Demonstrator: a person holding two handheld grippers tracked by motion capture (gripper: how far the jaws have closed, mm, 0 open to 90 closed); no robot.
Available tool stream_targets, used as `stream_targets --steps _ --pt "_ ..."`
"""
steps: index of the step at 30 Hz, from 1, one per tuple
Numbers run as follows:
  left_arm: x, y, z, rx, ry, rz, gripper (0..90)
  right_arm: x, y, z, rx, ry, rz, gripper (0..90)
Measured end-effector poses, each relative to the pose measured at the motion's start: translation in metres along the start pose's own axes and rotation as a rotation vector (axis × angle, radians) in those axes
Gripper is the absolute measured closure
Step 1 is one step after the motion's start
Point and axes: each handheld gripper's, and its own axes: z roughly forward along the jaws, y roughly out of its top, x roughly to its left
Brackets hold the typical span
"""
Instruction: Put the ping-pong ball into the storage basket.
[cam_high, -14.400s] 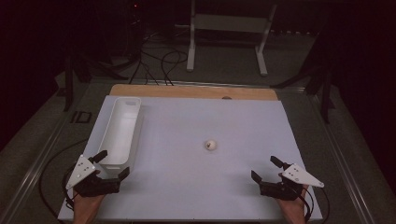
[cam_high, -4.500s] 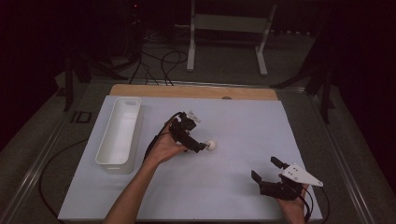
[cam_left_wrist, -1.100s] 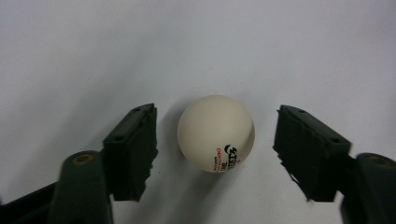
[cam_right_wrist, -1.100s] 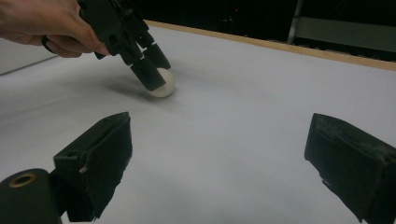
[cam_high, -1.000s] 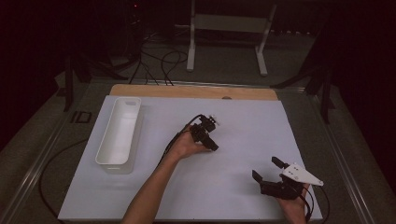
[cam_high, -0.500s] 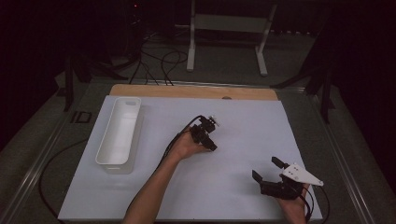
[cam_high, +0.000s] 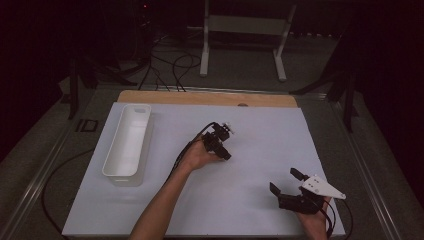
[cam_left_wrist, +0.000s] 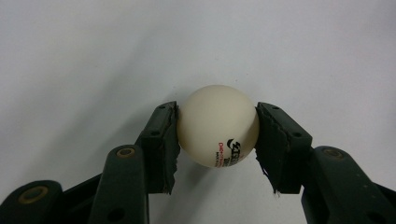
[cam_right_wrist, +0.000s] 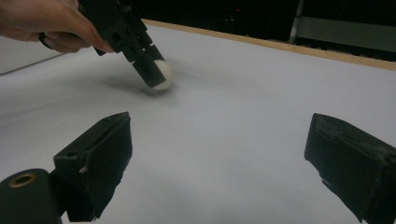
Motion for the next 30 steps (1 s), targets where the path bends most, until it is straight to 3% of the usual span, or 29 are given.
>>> stream_targets --steps 30 --pt "0.002 -0.004 -0.028 -0.054 0.071 -0.030 51.3 0.001 0.000 0.001 0.000 0.008 0.002 7.1"
